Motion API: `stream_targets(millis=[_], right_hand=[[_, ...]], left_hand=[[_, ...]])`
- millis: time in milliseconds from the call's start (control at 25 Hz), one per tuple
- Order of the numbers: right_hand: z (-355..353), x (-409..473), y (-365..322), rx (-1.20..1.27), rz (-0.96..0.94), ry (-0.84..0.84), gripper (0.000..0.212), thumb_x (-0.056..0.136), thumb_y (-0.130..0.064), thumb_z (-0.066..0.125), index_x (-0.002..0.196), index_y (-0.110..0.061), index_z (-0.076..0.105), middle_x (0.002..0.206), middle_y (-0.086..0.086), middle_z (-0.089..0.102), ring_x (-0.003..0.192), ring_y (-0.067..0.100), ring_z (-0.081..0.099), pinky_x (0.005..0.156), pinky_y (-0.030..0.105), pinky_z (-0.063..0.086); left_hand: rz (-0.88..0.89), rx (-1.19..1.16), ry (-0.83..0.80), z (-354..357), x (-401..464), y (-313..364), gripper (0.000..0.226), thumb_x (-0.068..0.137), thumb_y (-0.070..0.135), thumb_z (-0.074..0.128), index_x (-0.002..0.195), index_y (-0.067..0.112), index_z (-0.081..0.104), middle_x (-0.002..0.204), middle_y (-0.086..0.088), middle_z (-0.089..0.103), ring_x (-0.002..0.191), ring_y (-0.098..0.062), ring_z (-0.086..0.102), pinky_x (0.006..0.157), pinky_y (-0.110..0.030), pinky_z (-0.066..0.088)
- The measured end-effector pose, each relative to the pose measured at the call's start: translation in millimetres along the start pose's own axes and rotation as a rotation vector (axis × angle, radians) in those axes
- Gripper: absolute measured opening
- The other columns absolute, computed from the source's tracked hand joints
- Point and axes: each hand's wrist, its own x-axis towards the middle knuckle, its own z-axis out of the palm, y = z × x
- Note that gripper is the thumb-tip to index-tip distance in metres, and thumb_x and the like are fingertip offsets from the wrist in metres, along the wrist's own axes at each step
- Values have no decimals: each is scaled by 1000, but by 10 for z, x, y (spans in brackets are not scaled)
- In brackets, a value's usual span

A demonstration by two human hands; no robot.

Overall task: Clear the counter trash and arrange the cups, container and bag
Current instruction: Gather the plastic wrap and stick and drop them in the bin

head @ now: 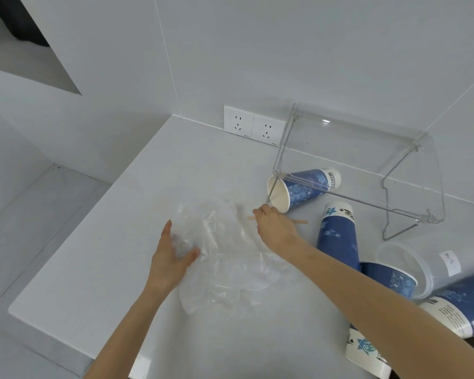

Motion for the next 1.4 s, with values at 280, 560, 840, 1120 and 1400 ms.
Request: stream_targets(millis=[280, 560, 840, 1120, 1400], right_hand=[[110, 174, 26, -80, 6, 31, 32, 84, 8, 45, 114, -2, 45, 121, 15, 51, 115, 29, 48, 91, 35, 44], [69, 146, 18, -10, -14, -61, 27, 86, -2, 44, 112, -3, 50, 118, 18, 52, 111, 32, 50, 88, 36, 42], [-158, -123, -52, 239, -14, 69, 28, 85, -3, 43, 112, -8, 52, 110, 15, 55, 101, 34, 54, 79, 39, 46], [-408, -431, -151, 562, -18, 332, 15, 87, -15, 49, 98, -12, 59, 92, 8, 61, 81, 24, 60, 77, 36, 50], [-563, -736, -283, 881, -25, 515, 9, 85, -10, 53, 91, -11, 61, 72, -9, 57, 65, 3, 54, 61, 6, 40]], left_hand=[[-7, 10, -15, -9, 80, -60, 85, 76, 23, 69, 140, 27, 13, 142, -10, 39, 127, -27, 41, 104, -38, 32], [-4, 12, -24, -22, 70, -36, 86, 76, 22, 68, 140, 25, 12, 143, -12, 38, 128, -29, 41, 104, -40, 32], [-10, -19, -25, -90, -58, 0, 89, 77, 22, 68, 141, 25, 7, 141, -14, 40, 128, -30, 39, 104, -40, 31], [0, -54, 72, -259, -376, -50, 82, 76, 24, 68, 138, 28, 16, 134, -15, 45, 122, -31, 44, 96, -37, 35], [9, -79, 126, -357, -723, -216, 77, 77, 22, 66, 138, 26, 18, 132, -15, 47, 121, -31, 45, 94, -36, 36]])
